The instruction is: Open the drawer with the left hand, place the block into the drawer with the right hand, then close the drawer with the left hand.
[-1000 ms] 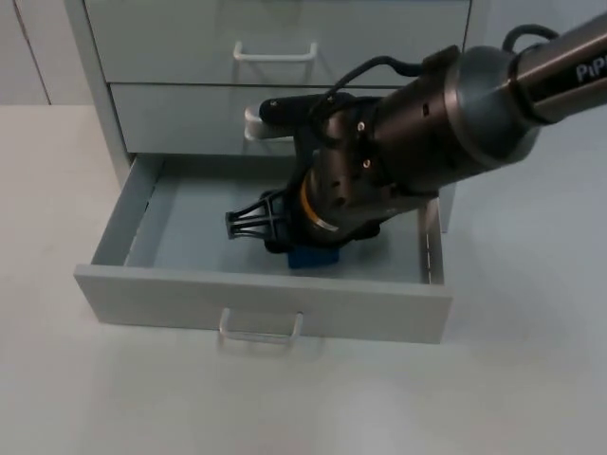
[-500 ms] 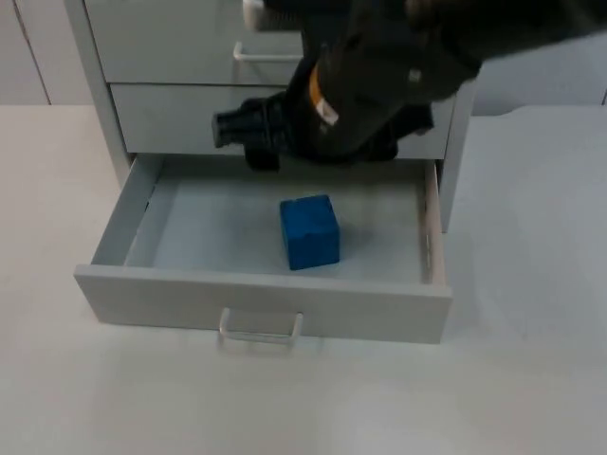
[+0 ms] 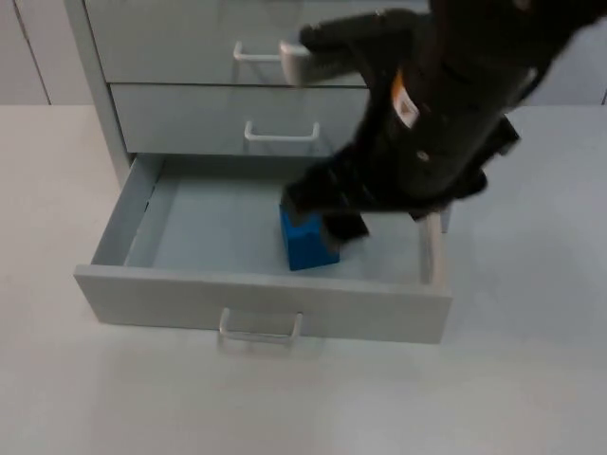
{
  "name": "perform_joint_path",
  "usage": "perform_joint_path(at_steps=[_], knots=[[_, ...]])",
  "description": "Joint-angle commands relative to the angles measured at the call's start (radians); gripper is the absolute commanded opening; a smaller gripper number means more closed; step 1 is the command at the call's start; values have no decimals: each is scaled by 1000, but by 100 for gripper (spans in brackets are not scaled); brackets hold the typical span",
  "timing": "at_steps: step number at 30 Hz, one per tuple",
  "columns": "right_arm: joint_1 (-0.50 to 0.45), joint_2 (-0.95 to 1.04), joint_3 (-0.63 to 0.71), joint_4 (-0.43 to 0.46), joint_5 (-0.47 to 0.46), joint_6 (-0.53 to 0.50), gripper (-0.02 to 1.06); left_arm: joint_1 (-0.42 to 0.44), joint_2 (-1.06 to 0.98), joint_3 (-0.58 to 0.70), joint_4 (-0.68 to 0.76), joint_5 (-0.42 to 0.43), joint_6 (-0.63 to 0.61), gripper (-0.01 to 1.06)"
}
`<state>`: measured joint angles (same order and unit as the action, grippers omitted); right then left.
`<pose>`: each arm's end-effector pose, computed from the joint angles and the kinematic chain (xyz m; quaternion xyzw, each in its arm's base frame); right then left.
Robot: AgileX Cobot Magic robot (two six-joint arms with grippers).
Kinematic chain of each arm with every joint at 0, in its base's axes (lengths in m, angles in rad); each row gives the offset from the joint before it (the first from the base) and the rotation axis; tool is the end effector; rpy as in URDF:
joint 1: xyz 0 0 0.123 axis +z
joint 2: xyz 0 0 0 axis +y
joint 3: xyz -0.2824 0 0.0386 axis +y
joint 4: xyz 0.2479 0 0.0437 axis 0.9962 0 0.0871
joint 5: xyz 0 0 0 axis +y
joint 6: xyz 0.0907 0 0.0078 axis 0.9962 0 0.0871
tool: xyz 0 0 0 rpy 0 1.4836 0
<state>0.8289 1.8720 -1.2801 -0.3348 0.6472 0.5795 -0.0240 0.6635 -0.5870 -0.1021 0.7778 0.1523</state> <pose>0.2763 0.2747 0.1986 -0.2282 0.9434 0.0368 0.2378 0.1171 -0.0093 0.2890 0.0615 0.9173 -0.0220 0.3928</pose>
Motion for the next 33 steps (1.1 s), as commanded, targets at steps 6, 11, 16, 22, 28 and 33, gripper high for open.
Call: perform_joint_path(at_steps=[6, 11, 16, 22, 28, 33], knots=[[-11, -73, 148, 5, -102, -13, 70, 3, -7, 6, 2, -5, 1, 105], [-79, -73, 158, 59, -110, -87, 70, 3, -7, 6, 7, -5, 1, 105], [-237, -73, 158, 182, -105, -229, 70, 3, -7, 6, 7, -5, 1, 105], [-441, -73, 158, 342, -50, -421, 70, 3, -7, 6, 7, -5, 1, 105], [-622, -73, 158, 340, 32, -479, 70, 3, -7, 6, 2, -5, 1, 105], [-742, -75, 158, 348, 121, -531, 69, 3, -7, 6, -2, -7, 1, 105]])
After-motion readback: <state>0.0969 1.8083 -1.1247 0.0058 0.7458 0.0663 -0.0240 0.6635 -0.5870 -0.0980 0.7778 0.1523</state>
